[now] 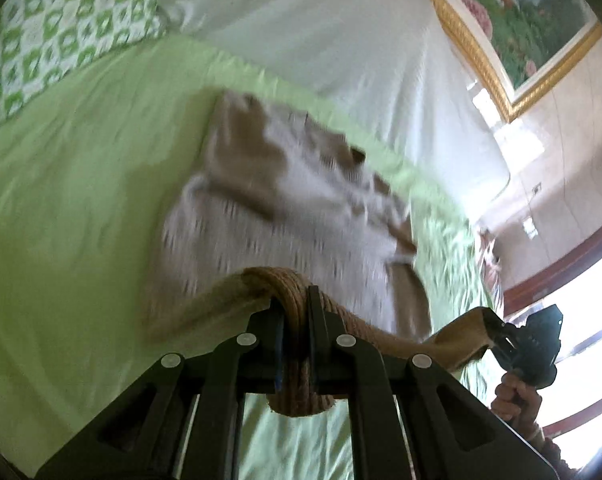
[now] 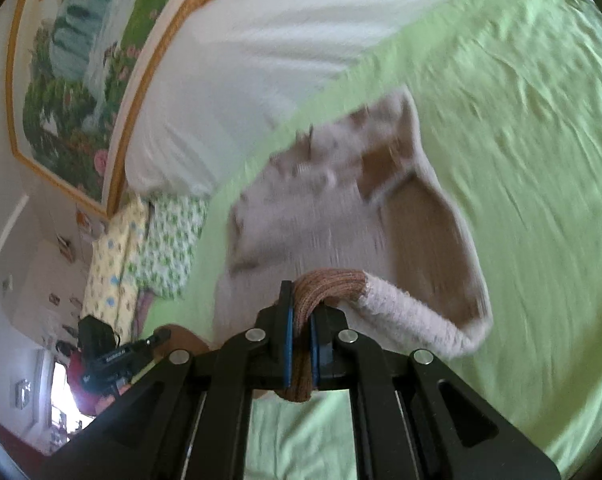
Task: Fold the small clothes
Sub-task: 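Lift the hem with both tools and fold it toward the collar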
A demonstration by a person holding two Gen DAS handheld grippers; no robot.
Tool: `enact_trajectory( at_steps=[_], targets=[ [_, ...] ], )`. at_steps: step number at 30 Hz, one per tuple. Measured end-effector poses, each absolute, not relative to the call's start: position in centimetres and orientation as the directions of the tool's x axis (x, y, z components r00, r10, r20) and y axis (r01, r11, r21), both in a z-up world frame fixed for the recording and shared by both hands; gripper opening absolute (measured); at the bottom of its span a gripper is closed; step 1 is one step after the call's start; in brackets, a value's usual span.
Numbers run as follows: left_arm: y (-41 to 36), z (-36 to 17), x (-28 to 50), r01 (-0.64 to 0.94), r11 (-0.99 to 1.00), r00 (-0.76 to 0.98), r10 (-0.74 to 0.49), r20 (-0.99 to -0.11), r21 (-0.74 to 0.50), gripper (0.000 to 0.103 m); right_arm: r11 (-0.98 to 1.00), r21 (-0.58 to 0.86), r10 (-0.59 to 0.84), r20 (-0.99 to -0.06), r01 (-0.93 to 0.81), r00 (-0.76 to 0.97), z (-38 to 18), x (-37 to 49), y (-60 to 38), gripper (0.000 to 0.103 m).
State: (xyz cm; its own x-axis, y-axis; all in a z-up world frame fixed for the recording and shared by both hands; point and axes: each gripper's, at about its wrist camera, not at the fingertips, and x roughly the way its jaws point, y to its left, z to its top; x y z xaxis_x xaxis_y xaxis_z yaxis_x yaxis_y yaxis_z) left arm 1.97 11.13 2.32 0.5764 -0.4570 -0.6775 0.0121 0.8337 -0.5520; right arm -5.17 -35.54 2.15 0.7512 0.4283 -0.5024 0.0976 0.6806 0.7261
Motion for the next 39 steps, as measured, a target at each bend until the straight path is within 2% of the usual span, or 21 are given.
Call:
enact_trajectory(
  at_steps=[7, 16, 23, 33, 34, 37, 39],
  targets=[
    [11.2, 3.8, 11.0, -0.012, 0.835, 0.629, -0.421, -0.653, -0.550, 0.007, 0.646, 0.755, 0.387, -0.449, 0.111, 0.805, 3.5, 3.1, -39.0, 0.007],
    [10.3, 2.8, 21.1, -0.038, 0.840, 0.636, -0.398, -0.661, -0.541, 0.007, 0.663, 0.734, 0.359, -0.482, 0.145, 0.799, 2.7, 13.2, -41.2, 0.007],
    [11.4, -1.4, 28.0, -0.118, 0.826, 0.606, -0.379, -0.699, -0.551, 0.007, 0.680, 0.705, 0.332, -0.540, 0.201, 0.773, 0.2, 19.6, -43.2, 0.007],
    [11.4, -6.6, 32.5, -0.180, 0.845, 0.547, -0.340, -0.765, -0.504, 0.008, 0.712, 0.635, 0.288, -0.653, 0.299, 0.701, -4.6, 24.6, -44.1, 0.008],
    [11.4, -6.9, 32.8, -0.192, 0.843, 0.538, -0.338, -0.772, -0.503, 0.013, 0.711, 0.632, 0.287, -0.661, 0.308, 0.693, -5.0, 24.8, -44.2, 0.008],
    [12.0, -6.7, 32.6, -0.214, 0.813, 0.543, -0.362, -0.758, -0.541, 0.014, 0.690, 0.637, 0.298, -0.683, 0.343, 0.667, -5.8, 25.4, -44.6, 0.010],
    [12.3, -6.1, 32.2, -0.219, 0.811, 0.551, -0.357, -0.755, -0.543, 0.019, 0.674, 0.651, 0.311, -0.680, 0.350, 0.664, -5.6, 25.4, -44.9, 0.011]
  ],
)
